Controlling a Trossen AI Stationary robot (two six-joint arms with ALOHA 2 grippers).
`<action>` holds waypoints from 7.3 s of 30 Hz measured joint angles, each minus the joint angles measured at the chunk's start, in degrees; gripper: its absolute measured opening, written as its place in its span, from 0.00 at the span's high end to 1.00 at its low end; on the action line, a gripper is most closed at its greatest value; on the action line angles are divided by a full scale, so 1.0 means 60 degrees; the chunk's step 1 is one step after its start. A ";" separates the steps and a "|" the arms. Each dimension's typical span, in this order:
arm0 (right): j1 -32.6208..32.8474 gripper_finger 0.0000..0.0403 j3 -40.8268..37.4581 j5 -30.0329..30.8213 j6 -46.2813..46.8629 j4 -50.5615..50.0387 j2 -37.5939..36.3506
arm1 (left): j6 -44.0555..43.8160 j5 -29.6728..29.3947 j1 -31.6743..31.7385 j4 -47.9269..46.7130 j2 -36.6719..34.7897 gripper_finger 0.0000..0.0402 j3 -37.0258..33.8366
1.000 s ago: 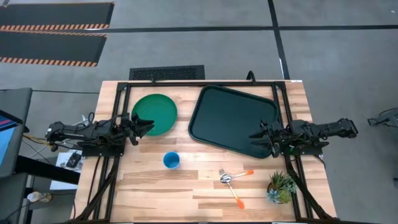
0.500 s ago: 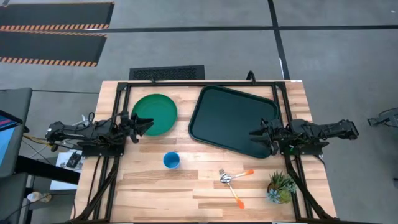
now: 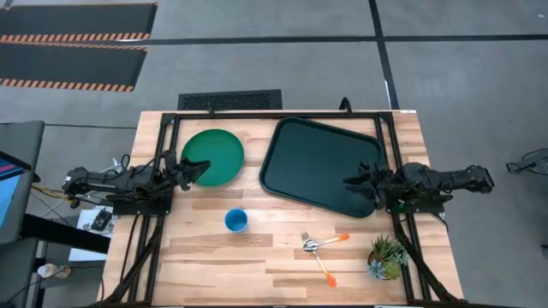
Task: Pick and place plate/cup/fork/spoon on tray
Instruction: Put the green plate on the black tray
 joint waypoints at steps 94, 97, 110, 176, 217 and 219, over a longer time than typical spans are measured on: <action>-0.0562 0.35 0.1304 0.4466 0.2027 0.1801 0.3537 | 0.6496 0.4076 1.1044 -0.8474 1.4857 0.31 0.8616; -0.0563 0.35 0.1304 0.4466 0.2027 0.1804 0.3537 | 0.6518 0.4037 1.0993 -0.8472 1.4854 0.33 0.8601; -0.0561 0.35 0.1304 0.4466 0.2027 0.1801 0.3537 | 0.6517 0.3991 1.0998 -0.8544 1.4854 0.81 0.8601; -0.4104 0.42 0.7501 0.1692 0.1074 0.1660 1.3285 | 0.3261 0.4431 0.6914 -0.9216 1.3011 1.00 1.3118; -0.3585 1.00 0.7220 0.0567 0.4139 -0.4199 1.3183 | 0.4357 0.2876 0.6390 -0.9377 1.3047 0.30 1.3107; -0.3922 1.00 0.7237 0.0453 0.3911 -0.4140 1.3013 | 0.4326 0.2871 0.6393 -0.9374 1.3047 0.30 1.3107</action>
